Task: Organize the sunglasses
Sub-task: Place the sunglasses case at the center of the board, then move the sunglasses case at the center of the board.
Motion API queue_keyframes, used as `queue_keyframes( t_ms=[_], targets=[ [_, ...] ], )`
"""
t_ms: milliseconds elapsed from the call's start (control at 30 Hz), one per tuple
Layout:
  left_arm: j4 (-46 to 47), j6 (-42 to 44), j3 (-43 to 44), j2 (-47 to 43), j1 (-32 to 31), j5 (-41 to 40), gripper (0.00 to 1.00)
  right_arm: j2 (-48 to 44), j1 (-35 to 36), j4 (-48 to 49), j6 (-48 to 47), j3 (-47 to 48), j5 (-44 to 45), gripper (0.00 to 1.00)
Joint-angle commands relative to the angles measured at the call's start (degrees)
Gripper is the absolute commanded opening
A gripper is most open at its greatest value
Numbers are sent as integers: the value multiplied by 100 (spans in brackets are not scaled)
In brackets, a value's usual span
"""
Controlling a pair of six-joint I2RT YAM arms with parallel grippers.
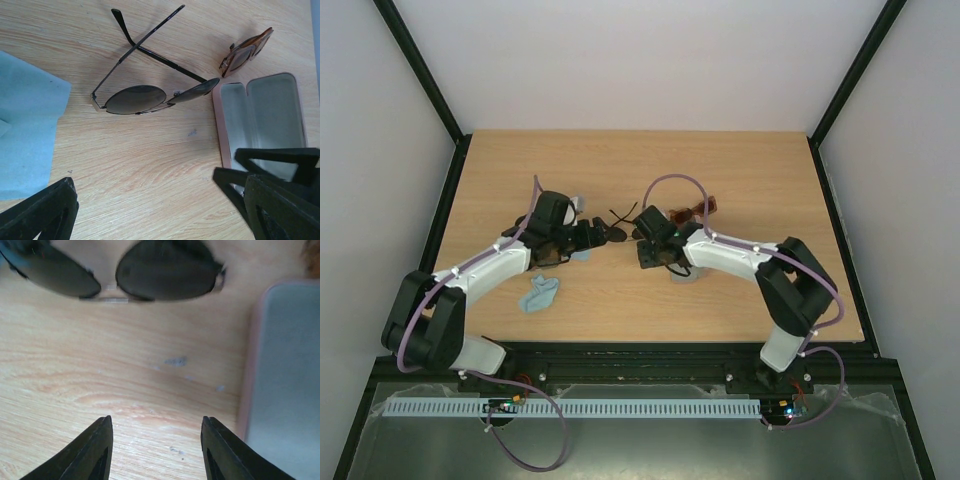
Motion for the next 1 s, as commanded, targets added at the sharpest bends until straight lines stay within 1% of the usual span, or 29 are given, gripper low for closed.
queue_keyframes(
  t_ms=[0,233,567,700,833,967],
  targets=[
    [-179,17,19,-164,-20,-152,92,352,-185,260,309,-193,-914,47],
    [-185,3,42,-148,-20,-189,92,377,-492,210,444,-546,-916,46],
    [-225,-143,89,-83,-20,-399,92,319,-734,18,905,-961,511,47],
    [-443,-168,124,-41,-20,-787,92,399,-755,-35,1031,-949,980,48],
    [-658,-180,116,30,-27,-1207,91,523,-770,-122,1099,-904,1648,48],
    [-853,-153,110,134,-44,-1526,90,587,-814,-236,1115,-868,2019,49]
  ],
)
